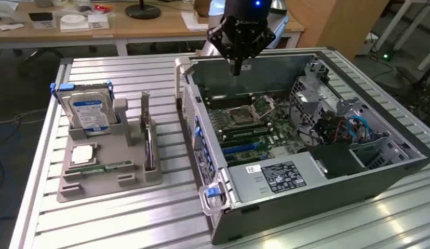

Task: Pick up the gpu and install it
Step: 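Reach for the gpu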

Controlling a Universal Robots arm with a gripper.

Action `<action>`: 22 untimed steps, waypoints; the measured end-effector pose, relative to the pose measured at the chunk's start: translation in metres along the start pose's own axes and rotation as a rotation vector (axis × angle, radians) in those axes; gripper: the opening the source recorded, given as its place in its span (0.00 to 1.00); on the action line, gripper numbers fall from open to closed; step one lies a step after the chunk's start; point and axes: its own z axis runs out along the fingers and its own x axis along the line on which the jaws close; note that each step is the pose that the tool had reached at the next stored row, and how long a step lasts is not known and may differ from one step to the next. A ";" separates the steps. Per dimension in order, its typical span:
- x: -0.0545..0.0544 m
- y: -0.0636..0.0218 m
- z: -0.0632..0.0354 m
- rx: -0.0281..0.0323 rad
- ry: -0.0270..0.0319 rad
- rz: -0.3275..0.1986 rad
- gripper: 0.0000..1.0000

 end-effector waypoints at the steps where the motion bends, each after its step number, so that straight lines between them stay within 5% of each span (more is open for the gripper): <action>1: 0.000 0.0000 0.0000 0.0000 0.0000 0.000 0.11; 9: 0.000 0.0000 0.0000 0.0000 0.0000 0.000 0.11; 22: 0.019 -0.0015 -0.0005 0.0000 0.0000 0.000 0.11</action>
